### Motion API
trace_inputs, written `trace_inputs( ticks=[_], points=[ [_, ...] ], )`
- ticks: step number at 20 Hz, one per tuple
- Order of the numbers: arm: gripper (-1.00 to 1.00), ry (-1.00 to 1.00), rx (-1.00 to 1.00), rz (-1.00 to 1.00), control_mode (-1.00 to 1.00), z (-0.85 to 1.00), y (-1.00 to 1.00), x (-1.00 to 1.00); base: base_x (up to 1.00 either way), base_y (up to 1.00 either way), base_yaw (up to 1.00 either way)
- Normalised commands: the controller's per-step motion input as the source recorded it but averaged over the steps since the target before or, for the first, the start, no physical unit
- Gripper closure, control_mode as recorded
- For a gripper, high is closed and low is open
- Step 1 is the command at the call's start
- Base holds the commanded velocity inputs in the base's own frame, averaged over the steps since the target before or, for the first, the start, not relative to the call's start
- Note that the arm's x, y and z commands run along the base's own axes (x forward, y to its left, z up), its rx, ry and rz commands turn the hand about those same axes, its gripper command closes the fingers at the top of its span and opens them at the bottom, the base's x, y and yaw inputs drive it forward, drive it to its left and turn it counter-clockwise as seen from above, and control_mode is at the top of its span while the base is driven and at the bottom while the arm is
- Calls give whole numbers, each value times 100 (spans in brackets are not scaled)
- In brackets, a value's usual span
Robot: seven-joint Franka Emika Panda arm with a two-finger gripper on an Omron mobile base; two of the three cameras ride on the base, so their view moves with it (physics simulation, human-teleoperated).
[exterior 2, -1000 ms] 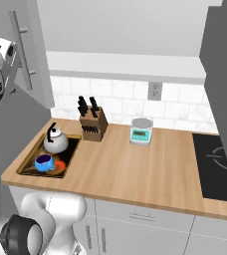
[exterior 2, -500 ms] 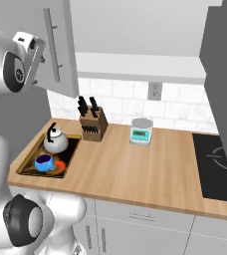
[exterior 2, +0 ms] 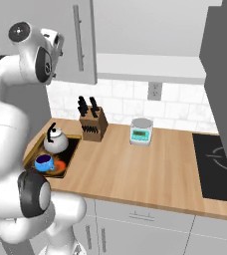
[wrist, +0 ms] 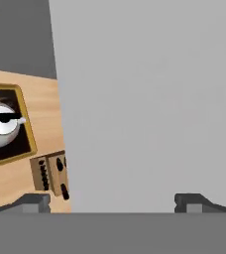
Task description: Pick the kettle from the counter and place it on the tray. Then pick the mug from the cabinet and place it on the tray. Then close the cabinet doors.
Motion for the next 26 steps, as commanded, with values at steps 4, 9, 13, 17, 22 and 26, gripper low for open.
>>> trace_inputs(
  ticks=[4,9,13,17,22,26],
  points=[
    [-100,1,0,16,-100,-18,-1,76,0,0,0],
    [-100,0,-7,11,-100,-22,2,52,0,0,0],
    [-100,0,-12,9,-100,-30,0,22,0,0,0],
    [-100,1,-14,6,-100,-14,0,-61,0,0,0],
    [-100,0,-3,0,-100,0,-3,-86,0,0,0],
    [-100,19,0,2,-100,0,-5,-79,0,0,0]
  ],
)
